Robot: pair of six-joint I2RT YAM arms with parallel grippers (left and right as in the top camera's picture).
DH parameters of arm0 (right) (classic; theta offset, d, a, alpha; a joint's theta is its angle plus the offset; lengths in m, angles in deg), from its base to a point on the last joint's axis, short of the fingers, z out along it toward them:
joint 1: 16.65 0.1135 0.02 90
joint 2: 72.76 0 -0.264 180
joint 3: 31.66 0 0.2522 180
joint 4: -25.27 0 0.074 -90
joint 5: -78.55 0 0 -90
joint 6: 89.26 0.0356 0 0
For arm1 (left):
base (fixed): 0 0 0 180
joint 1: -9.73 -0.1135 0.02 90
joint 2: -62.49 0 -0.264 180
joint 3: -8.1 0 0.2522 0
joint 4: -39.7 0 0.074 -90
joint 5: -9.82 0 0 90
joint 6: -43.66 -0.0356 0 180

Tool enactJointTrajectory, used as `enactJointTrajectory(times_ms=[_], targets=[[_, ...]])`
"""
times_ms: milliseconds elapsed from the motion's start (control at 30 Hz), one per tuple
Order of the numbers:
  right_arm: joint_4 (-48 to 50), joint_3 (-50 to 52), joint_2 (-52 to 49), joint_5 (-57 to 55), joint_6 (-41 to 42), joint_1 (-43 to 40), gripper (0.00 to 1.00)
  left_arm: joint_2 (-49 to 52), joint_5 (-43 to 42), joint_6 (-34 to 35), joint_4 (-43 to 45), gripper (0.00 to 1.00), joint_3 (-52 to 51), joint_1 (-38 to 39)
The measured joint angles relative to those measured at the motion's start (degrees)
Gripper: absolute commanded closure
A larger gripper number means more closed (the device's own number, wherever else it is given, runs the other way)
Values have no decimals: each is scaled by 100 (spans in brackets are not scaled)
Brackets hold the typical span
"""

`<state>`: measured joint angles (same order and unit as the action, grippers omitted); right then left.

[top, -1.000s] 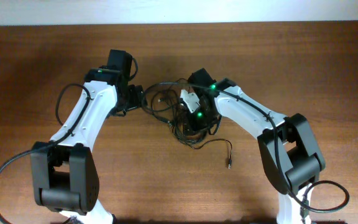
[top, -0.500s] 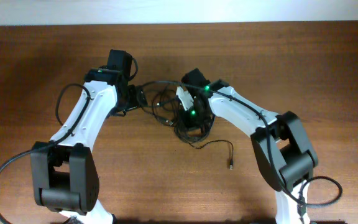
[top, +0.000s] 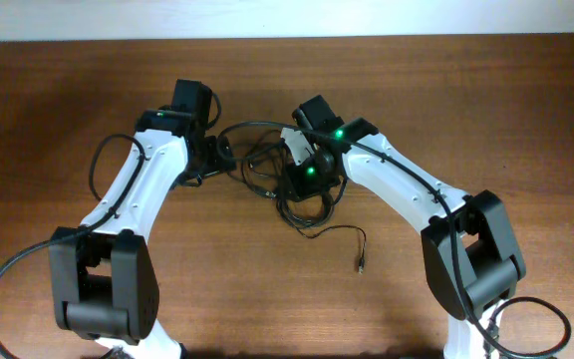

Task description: Untangle cables

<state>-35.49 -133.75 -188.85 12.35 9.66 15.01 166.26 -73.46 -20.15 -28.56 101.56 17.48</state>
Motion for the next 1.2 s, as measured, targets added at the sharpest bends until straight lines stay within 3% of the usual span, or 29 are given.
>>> enactJointTrajectory(times_ms=[67, 233, 500, 567, 633, 667, 1067, 1100, 1167, 1200], targets=[[-92, -2, 0, 0, -7, -42, 47, 0, 0, 0, 0, 1, 0, 0], [-428, 0, 0, -2, -15, -28, 57, 0, 0, 0, 0, 1, 0, 0], [170, 332, -28, -2, -13, 70, 58, 0, 0, 0, 0, 1, 0, 0], [251, 417, -101, -2, -9, 70, 66, 0, 0, 0, 0, 1, 0, 0], [385, 514, -221, -2, -11, 70, 93, 0, 0, 0, 0, 1, 0, 0], [411, 557, -282, 0, 20, 70, 96, 0, 0, 0, 0, 1, 0, 0], [271, 518, -417, -157, 166, -389, 96, 0, 0, 0, 0, 1, 0, 0], [269, 518, -417, -219, 164, -385, 93, 0, 0, 0, 0, 1, 0, 0], [251, 518, -417, -273, 164, -382, 76, 0, 0, 0, 0, 1, 0, 0], [201, 516, -417, -299, 184, -382, 74, 0, 0, 0, 0, 1, 0, 0]])
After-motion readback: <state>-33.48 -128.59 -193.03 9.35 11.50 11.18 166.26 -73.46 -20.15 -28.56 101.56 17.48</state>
